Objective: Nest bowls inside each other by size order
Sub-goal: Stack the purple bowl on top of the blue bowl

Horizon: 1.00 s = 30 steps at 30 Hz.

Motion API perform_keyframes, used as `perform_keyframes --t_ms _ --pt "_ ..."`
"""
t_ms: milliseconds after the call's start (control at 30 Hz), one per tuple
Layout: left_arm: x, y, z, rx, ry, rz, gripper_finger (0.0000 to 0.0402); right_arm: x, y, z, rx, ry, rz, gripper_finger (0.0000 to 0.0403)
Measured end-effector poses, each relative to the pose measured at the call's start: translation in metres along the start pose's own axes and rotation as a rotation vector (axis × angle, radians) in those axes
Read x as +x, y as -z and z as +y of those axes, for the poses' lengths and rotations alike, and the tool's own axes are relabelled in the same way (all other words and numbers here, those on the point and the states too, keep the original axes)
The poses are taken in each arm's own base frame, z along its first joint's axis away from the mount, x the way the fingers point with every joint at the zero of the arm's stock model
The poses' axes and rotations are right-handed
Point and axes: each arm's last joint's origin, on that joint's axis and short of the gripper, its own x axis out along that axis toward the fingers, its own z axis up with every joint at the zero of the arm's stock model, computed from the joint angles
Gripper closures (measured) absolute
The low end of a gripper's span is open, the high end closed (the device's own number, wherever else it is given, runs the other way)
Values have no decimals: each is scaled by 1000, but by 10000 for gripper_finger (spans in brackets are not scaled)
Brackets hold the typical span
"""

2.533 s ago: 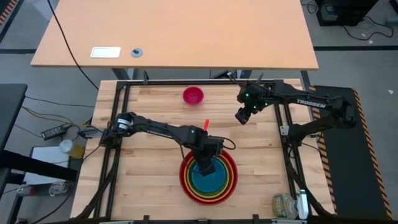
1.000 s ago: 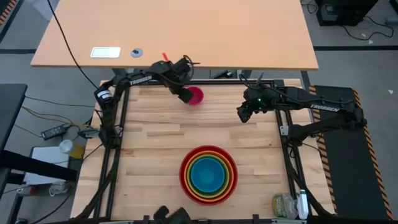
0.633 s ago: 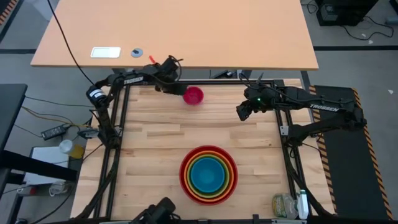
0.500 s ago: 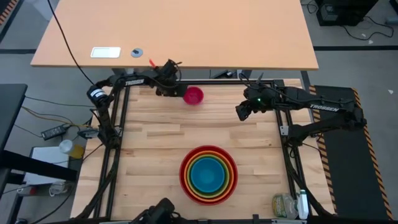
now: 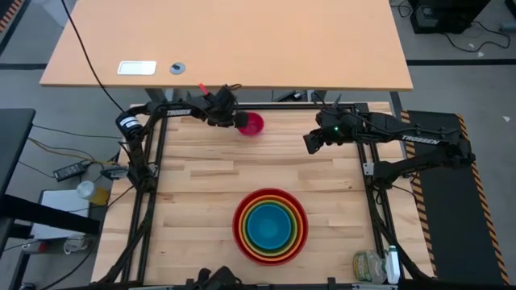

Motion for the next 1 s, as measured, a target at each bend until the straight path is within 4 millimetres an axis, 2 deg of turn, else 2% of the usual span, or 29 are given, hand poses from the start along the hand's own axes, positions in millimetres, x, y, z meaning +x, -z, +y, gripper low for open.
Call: perform_keyframes --t_ms 167,500,667,767,900,1000 --pt "4 2 -1 -13 -18 -6 217 0 -3 2 8 -22 -27 213" --pt "4 2 -1 -6 -33 -15 381 -1 0 5 -6 -32 -20 213" --pt "4 5 -4 6 -28 -12 382 -1 0 5 -12 -32 -18 213" --pt "-3 10 -15 47 -7 -14 381 -1 1 5 -19 -33 -14 213" --pt "-27 21 -42 184 64 -51 386 -1 1 5 -50 -49 3 213" --pt "-54 38 -68 330 138 -83 386 -1 1 6 -75 -53 8 213"
